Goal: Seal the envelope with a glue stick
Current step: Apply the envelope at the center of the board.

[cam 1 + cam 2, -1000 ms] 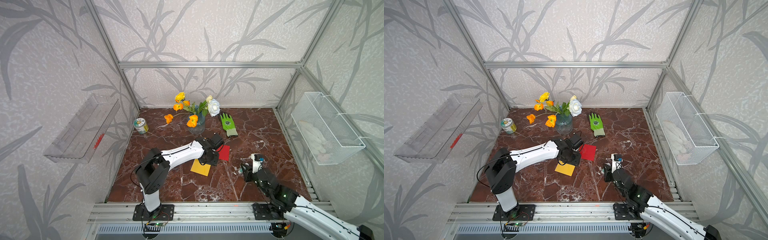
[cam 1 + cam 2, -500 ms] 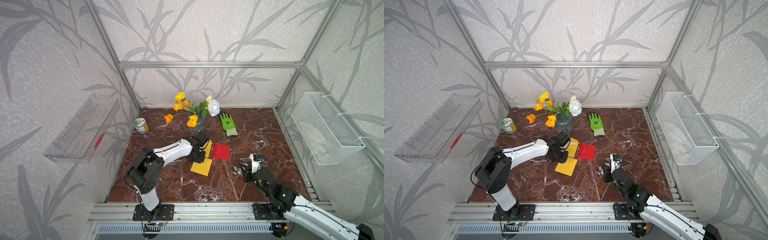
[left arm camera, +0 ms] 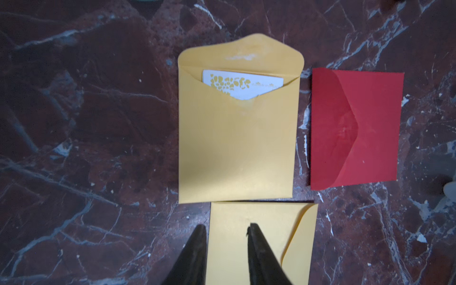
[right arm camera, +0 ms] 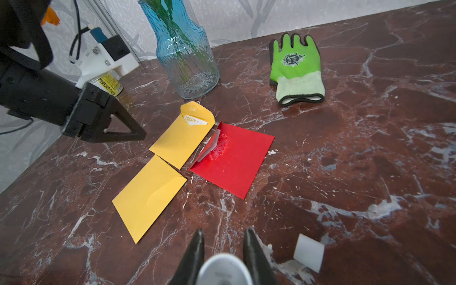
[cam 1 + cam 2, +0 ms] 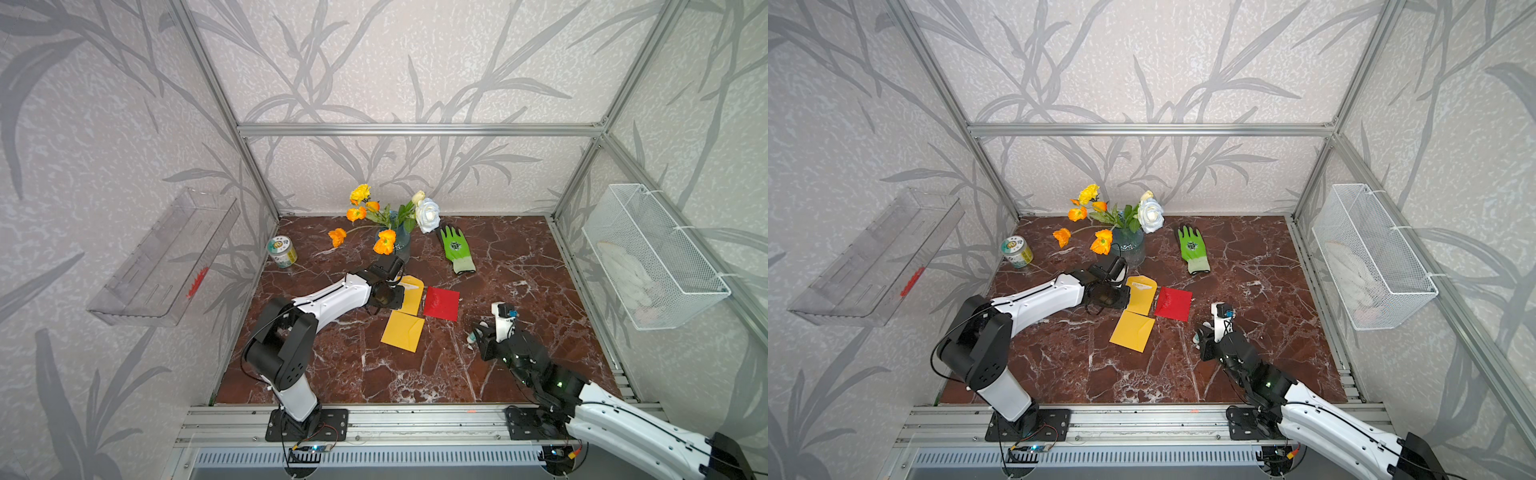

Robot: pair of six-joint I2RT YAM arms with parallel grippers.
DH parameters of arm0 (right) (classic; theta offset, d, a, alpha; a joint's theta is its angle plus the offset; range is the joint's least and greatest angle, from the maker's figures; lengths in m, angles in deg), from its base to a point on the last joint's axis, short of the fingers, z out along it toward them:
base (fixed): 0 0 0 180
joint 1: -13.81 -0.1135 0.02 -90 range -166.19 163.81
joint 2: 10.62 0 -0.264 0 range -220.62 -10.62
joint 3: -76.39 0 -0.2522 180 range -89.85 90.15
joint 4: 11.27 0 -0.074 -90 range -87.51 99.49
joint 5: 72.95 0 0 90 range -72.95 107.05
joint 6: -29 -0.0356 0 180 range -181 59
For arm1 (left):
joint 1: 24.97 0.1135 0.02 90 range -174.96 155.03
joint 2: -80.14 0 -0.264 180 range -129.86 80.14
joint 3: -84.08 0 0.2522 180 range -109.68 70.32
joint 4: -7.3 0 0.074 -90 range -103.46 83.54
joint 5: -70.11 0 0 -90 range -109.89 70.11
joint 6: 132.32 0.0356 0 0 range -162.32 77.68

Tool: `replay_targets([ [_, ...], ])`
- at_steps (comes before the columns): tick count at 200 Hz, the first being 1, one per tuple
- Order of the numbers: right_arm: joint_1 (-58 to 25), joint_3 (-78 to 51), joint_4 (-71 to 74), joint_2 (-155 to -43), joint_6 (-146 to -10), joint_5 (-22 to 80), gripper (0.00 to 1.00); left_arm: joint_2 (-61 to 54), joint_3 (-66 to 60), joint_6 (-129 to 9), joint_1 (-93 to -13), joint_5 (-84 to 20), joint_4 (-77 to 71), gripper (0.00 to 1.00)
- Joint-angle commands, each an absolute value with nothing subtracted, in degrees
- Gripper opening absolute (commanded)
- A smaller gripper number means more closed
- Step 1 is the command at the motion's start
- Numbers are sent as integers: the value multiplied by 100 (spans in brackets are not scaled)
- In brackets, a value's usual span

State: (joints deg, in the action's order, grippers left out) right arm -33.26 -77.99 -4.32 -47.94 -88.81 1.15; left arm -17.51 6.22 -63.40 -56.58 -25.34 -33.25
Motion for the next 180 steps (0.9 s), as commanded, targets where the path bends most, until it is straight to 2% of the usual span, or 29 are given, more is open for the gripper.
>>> replay_targets([
  [1, -3312, -7297, -1285, -5360, -8815, 228, 0, -1923, 546, -6244, -5599, -2410, -2861, 29],
  [37, -3282, -6709, -2170, -6741, -8634, 495, 0, -2166, 562, -6115, -5585, -2416, -2363, 27],
  [88, -2830, -5955, -3630, -8655, -8986, 1182, 0, -2606, 668, -6029, -5586, -2302, -2094, 28],
  [118, -2820, -5167, -3790, -9617, -8664, 1544, 0, -2801, 668, -6051, -5578, -2105, -2251, 28],
  [132, -2820, -4878, -3946, -10096, -8533, 1557, 0, -2880, 627, -6067, -5579, -2080, -2365, 28],
  [166, -2829, -4473, -5342, -11416, -8278, 1573, 0, -2970, 575, -6101, -5557, -2249, -2663, 28],
  [180, -2829, -4193, -5355, -11852, -8294, 1487, 0, -2964, 641, -6155, -5536, -2336, -2668, 28],
])
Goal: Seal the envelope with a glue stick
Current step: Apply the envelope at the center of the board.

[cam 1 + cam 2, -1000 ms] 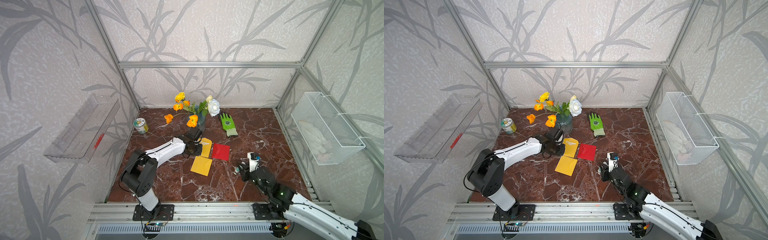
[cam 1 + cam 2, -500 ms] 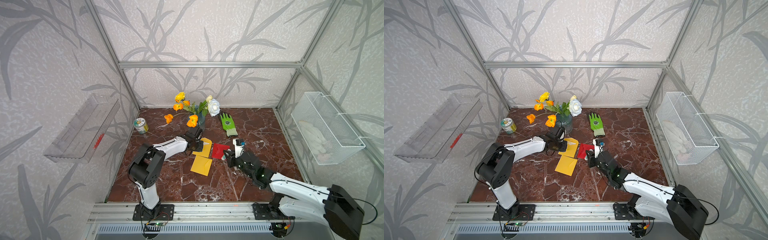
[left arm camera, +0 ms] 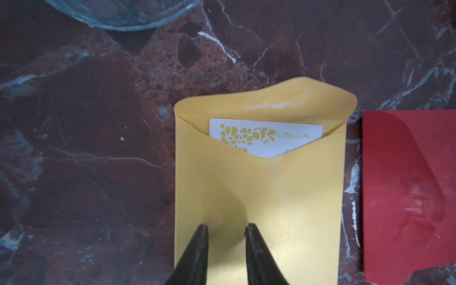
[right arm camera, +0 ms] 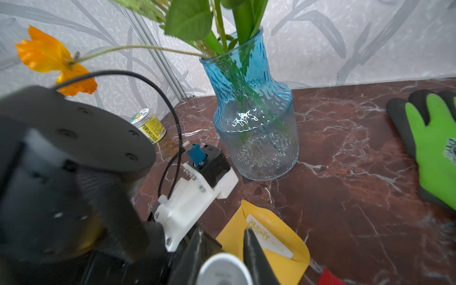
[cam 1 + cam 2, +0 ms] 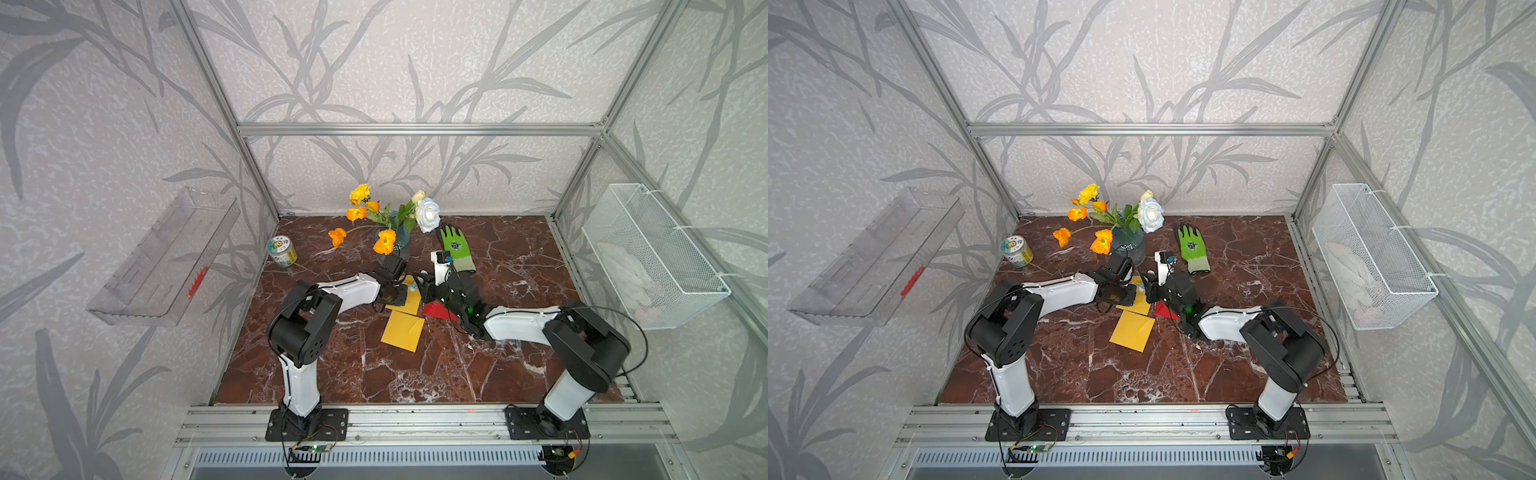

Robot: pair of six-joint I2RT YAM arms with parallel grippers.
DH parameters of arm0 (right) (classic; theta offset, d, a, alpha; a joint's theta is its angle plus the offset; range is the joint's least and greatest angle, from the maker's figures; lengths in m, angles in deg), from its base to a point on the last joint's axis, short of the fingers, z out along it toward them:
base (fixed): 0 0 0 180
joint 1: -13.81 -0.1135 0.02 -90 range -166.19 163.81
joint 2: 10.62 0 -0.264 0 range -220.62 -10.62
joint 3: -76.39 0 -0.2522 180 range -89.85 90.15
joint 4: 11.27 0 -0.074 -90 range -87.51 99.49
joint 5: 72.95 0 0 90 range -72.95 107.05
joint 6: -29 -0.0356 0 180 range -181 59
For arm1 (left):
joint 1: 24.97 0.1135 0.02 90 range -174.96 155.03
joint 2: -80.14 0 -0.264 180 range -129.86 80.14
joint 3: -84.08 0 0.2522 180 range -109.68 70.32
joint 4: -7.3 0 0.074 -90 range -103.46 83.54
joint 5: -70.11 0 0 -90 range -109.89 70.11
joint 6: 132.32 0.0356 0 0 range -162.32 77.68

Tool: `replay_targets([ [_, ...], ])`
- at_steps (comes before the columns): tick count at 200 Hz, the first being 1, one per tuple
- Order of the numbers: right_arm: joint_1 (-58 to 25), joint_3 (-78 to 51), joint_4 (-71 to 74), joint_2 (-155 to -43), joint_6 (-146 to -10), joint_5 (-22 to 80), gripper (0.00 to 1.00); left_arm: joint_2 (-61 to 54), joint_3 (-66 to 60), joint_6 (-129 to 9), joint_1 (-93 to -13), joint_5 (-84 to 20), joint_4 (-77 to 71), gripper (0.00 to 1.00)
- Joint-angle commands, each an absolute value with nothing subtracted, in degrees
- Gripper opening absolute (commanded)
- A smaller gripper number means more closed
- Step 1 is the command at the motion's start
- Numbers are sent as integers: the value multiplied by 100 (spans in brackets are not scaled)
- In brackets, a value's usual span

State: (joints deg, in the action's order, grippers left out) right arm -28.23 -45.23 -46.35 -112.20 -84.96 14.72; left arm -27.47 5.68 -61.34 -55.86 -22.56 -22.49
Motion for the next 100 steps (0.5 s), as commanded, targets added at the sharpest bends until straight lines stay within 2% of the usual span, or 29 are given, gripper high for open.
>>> replay_targets([
  [1, -2829, -4172, -5339, -11880, -8296, 1477, 0, -2964, 646, -6160, -5532, -2338, -2672, 28],
  [50, -2829, -3362, -4796, -12764, -8318, 1163, 0, -2761, 1096, -6361, -5281, -2957, -2370, 28],
  [100, -2837, -2977, -4198, -13046, -8376, 957, 0, -2876, 1165, -6365, -5072, -3300, -2422, 28],
])
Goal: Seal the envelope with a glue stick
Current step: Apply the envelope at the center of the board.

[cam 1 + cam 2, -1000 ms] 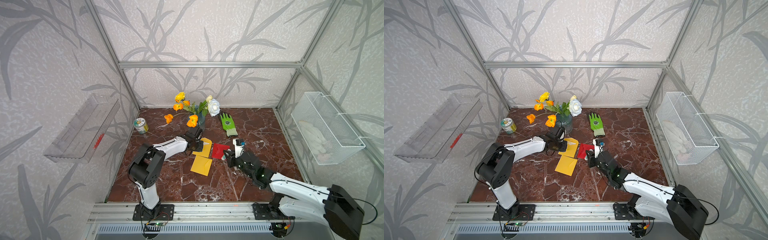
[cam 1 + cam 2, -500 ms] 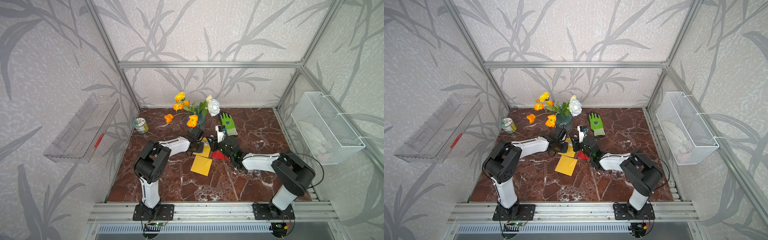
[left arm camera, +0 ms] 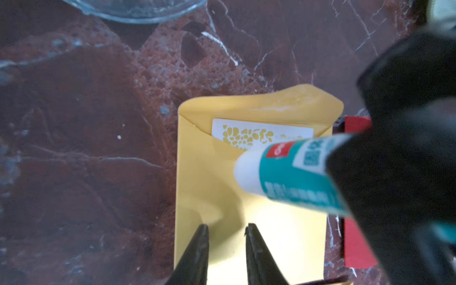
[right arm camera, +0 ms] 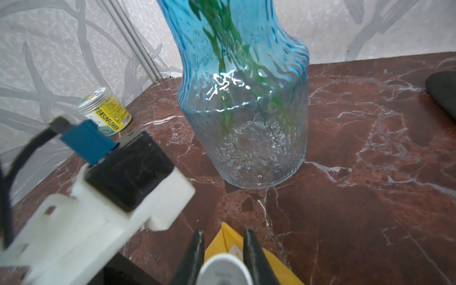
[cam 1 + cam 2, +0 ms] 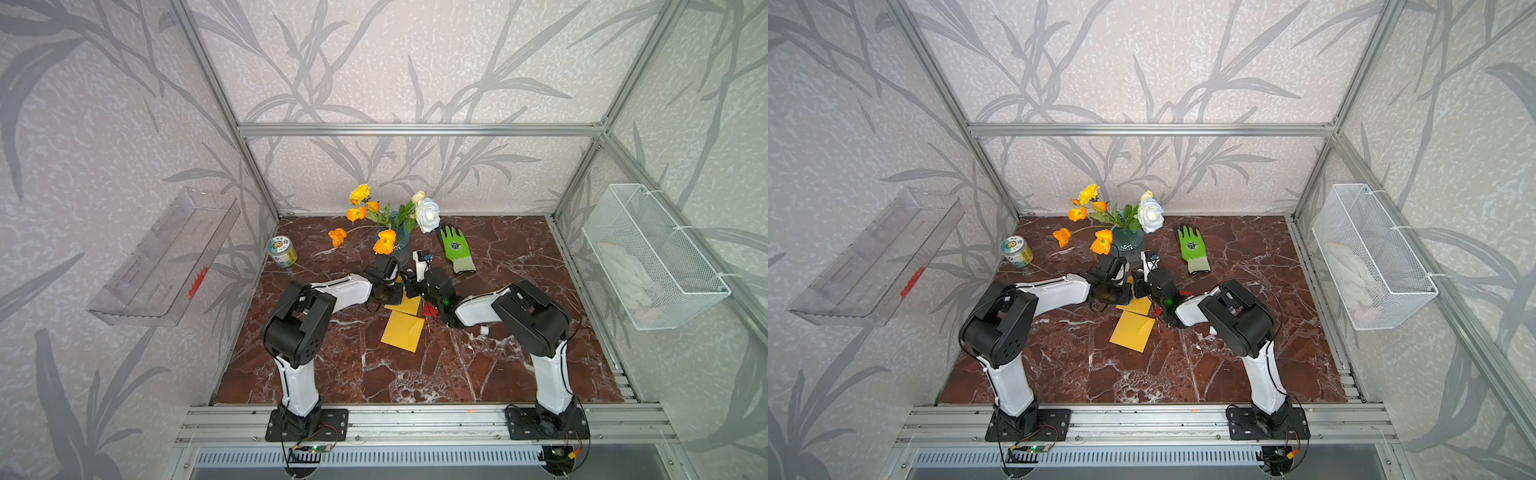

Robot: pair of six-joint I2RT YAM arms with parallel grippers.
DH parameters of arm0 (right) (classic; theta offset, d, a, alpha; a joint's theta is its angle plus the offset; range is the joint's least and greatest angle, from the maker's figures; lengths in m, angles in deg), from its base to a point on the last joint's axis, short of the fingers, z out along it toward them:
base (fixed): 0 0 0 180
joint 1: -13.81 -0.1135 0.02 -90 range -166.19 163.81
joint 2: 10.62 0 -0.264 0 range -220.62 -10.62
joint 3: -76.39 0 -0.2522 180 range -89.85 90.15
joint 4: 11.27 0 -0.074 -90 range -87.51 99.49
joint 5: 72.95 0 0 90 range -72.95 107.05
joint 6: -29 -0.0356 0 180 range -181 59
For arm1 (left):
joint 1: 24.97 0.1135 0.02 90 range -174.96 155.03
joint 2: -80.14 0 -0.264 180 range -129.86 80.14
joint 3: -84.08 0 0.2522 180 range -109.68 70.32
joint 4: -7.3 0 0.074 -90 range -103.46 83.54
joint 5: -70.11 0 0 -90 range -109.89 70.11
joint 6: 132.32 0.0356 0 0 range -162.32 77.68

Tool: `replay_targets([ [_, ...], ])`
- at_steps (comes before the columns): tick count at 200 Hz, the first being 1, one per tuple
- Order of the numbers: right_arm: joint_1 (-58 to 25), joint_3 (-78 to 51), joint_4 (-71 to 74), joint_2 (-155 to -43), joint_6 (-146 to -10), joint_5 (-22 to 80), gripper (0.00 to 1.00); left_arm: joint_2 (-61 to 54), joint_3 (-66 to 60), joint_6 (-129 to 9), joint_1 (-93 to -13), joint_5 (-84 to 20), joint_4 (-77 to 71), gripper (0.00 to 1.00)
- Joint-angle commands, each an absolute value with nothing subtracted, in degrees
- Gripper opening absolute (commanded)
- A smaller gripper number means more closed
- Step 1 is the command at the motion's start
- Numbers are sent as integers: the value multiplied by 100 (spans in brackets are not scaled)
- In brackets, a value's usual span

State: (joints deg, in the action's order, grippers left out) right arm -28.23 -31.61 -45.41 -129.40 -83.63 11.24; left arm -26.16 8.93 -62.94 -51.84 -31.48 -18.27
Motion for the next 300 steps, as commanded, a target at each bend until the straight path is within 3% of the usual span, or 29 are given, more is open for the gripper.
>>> replay_targets([
  [1, -2837, -2962, -4155, -13044, -8367, 957, 0, -2880, 1163, -6366, -5067, -3304, -2426, 28],
  [18, -2913, -2767, -3365, -12973, -8166, 841, 0, -2963, 1104, -6419, -5012, -3316, -2595, 28],
  [121, -3338, -2897, -2447, -12837, -7952, 128, 0, -3372, 846, -6473, -4948, -2977, -3288, 21],
  [300, -3346, -3851, -2380, -11907, -7850, -21, 0, -3577, 950, -6447, -4895, -2788, -3494, 21],
])
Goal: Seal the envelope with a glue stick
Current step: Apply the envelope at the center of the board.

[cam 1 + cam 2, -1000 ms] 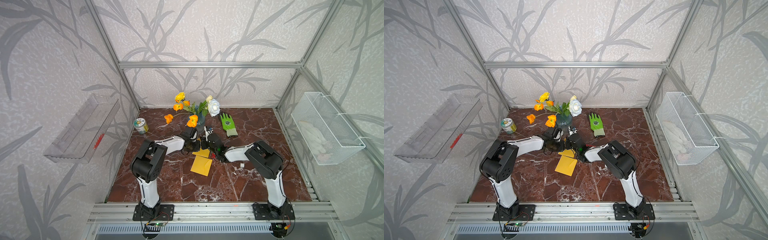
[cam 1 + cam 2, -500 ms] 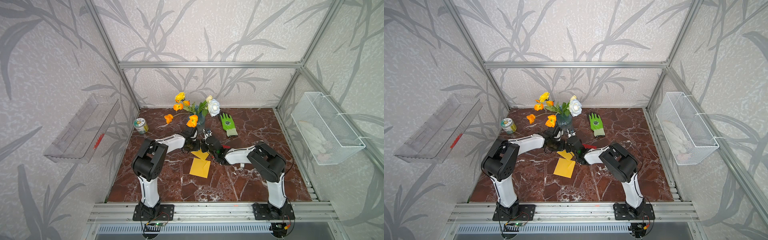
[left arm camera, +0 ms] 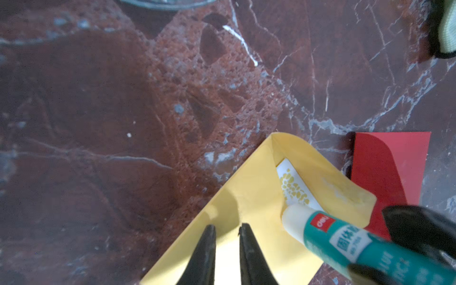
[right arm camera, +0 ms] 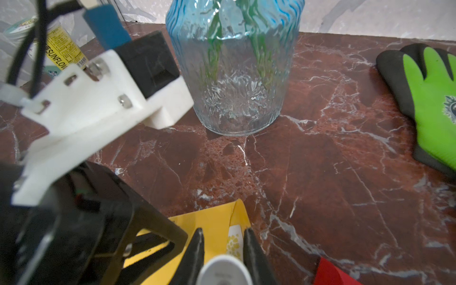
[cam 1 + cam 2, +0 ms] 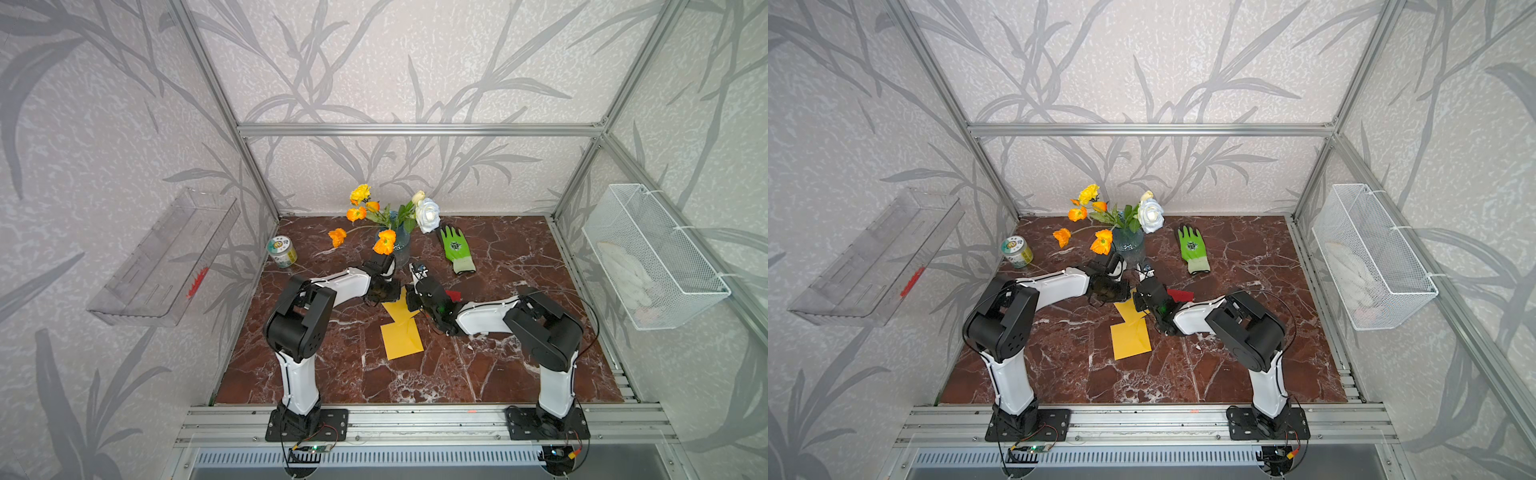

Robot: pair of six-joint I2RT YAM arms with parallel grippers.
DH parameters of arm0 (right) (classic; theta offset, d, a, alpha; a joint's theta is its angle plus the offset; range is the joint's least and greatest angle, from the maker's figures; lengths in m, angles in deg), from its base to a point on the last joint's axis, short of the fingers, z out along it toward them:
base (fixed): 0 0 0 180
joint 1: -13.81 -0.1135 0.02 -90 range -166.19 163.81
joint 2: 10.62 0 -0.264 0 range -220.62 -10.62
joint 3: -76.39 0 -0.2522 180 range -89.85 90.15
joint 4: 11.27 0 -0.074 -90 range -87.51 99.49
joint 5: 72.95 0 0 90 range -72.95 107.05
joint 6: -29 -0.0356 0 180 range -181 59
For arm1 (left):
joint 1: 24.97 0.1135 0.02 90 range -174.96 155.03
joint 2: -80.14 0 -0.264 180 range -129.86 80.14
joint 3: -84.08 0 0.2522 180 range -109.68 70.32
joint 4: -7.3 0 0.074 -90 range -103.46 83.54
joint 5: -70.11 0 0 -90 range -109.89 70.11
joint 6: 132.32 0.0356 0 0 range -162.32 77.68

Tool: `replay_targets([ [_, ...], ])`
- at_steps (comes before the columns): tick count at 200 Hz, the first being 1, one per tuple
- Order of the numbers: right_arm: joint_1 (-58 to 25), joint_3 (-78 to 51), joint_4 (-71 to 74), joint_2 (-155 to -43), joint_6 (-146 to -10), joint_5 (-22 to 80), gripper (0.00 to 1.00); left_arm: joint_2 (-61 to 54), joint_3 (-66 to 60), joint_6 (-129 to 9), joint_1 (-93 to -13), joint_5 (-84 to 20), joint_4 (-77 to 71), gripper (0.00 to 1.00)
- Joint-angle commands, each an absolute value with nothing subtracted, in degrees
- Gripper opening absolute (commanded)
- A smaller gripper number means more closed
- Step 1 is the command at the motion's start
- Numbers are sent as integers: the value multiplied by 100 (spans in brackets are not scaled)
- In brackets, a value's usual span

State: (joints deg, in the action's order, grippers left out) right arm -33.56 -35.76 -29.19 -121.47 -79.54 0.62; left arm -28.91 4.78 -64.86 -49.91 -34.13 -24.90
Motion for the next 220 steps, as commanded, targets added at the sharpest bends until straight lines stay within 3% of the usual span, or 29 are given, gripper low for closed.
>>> replay_targets([
  [1, -3342, -3860, -2384, -11899, -7849, -19, 0, -3578, 945, -6447, -4895, -2788, -3498, 21],
  [87, -3347, -3624, -2361, -11487, -8057, 416, 0, -3514, 906, -6478, -4896, -2929, -3494, 21],
  [137, -3364, -3292, -2476, -11938, -8352, 841, 0, -3497, 906, -6499, -4905, -2958, -3474, 21],
  [220, -3510, -3543, -2360, -12108, -7965, 485, 0, -3527, 862, -6491, -4905, -2956, -3502, 22],
])
